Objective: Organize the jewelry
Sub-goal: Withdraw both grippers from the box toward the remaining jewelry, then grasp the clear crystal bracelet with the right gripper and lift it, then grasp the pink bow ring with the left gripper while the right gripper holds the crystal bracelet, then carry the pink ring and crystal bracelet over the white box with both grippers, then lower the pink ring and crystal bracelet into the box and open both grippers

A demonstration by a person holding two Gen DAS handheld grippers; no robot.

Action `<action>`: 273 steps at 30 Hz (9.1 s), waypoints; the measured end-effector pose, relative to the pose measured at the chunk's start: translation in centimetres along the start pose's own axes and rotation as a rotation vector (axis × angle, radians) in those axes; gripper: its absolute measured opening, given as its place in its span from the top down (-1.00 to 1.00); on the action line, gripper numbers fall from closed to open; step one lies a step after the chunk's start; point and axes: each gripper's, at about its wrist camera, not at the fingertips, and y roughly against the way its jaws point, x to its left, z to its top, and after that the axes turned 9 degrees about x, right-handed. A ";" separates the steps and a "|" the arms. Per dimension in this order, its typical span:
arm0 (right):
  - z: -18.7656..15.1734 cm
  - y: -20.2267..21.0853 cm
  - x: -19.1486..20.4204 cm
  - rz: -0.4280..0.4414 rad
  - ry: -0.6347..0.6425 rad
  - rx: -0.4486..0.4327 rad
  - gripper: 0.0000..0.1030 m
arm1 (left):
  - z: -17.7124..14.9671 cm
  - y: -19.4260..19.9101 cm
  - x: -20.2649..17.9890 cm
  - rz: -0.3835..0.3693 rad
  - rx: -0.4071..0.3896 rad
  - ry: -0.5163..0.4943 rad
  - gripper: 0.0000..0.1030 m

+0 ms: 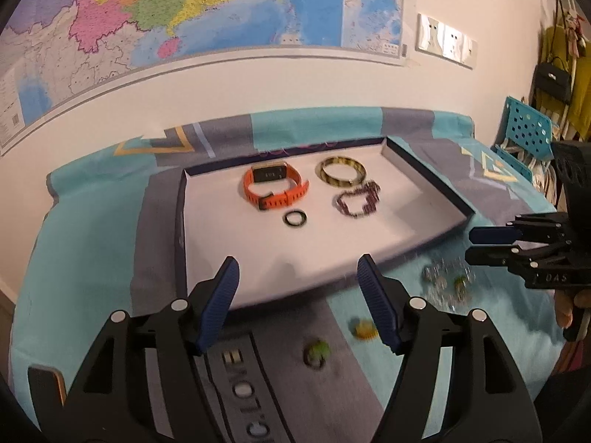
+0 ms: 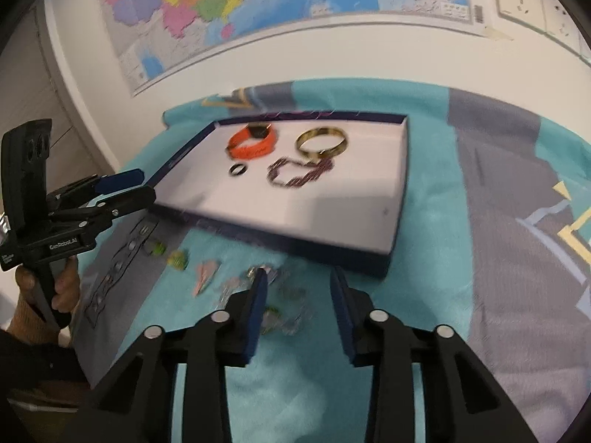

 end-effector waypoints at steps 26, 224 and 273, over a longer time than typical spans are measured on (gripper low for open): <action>0.4 -0.6 1.4 -0.059 0.079 0.003 1.00 | -2.7 -0.3 -3.4 -0.064 0.031 -0.112 -0.29; 9.4 -2.5 0.9 0.173 -0.024 -0.074 0.85 | 4.4 -3.9 0.8 -0.134 0.065 0.005 0.93; 9.0 -2.5 -0.5 0.082 -0.063 -0.101 -0.24 | 4.3 -4.5 2.4 0.008 0.035 0.096 -0.75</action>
